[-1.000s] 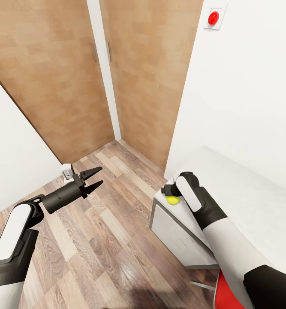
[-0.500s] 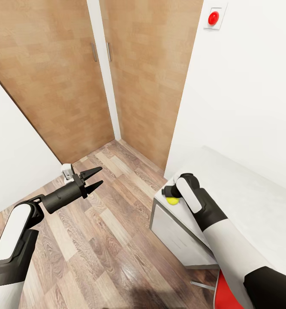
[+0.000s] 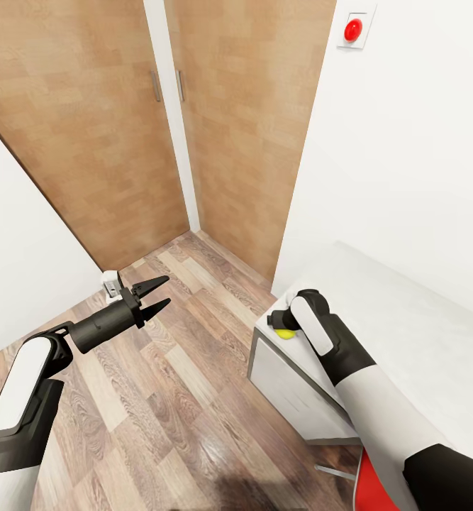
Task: Put all the toys in the child's room - the three board games (two on the bed and one on the table), the two jigsaw puzzles on the table, and the tennis ball on the table - inside the toy box on the table in the child's room.
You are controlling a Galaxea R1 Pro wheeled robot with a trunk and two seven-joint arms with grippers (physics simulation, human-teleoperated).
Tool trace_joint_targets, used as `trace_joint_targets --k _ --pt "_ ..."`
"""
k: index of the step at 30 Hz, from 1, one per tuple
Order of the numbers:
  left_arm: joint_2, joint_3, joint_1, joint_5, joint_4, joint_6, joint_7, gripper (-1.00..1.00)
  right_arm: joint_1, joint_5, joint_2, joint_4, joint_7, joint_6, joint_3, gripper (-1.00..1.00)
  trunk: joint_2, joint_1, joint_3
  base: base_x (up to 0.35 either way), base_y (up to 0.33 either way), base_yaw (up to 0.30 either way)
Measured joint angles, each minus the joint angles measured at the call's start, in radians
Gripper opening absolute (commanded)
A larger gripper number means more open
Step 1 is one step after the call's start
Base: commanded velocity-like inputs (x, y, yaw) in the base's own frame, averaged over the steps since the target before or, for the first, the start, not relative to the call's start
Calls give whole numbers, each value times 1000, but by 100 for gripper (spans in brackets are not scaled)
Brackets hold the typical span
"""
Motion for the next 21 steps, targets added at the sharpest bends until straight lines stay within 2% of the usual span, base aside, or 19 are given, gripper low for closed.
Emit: trace_joint_targets --k 21 --pt "0 0 0 1 0 3 0 100 3 0 -2 -1 1 0 -1 100 0 0 0 0 0 0"
